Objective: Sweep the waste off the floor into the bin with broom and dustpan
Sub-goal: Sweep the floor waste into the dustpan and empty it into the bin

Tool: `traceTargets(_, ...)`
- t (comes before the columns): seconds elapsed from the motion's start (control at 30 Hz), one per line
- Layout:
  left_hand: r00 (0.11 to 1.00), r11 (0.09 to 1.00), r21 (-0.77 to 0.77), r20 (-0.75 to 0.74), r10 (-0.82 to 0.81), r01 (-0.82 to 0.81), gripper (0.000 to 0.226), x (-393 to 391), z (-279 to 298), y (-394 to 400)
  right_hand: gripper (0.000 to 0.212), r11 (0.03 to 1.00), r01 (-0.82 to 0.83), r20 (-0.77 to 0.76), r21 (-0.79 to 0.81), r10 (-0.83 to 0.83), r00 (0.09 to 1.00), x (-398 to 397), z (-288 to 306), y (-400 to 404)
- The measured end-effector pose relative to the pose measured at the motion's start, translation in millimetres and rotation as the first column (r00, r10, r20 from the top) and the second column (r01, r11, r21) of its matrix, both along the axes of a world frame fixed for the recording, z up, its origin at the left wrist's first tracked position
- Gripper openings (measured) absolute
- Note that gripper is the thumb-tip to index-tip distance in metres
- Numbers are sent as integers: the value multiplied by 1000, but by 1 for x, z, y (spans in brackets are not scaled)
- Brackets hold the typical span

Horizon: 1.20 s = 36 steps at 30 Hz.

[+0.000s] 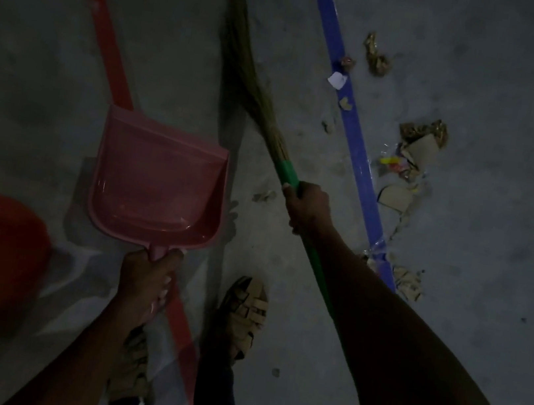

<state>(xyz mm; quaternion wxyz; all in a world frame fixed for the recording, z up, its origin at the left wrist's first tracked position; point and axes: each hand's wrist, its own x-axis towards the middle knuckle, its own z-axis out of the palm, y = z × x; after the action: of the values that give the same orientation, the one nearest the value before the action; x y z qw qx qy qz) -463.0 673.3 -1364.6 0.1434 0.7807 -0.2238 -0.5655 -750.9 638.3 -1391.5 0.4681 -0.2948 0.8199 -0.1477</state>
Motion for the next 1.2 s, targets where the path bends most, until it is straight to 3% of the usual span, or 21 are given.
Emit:
traceTargets(0.1,999,999,-4,11,-32,32,32,-14,-6,-1,38,988,123,32,98,-126,991,-22,-7,-19)
traceTargets(0.33,992,993,-25,-24,-120,119,27,-44,-18,-21,35,909,392,38,140,-400,916,-78,-16,-5)
traceTargets(0.57,975,974,-58,-20,-221,219,32,-76,-15,-41,39,639,745,83,191,-767,636,-91,-32,71)
traceTargets(1.03,919,924,-34,-95,-382,381,25,-45,-14,3,32,390,888,-127,243,-895,428,-28,13,246)
traceTargets(1.1,908,915,-37,-107,-404,403,28,-31,-10,10,32,403,883,-170,239,-878,447,-17,23,261)
traceTargets(1.2,899,904,-34,-91,-428,427,28,-9,0,18,36,510,847,-240,150,-812,531,6,35,276)
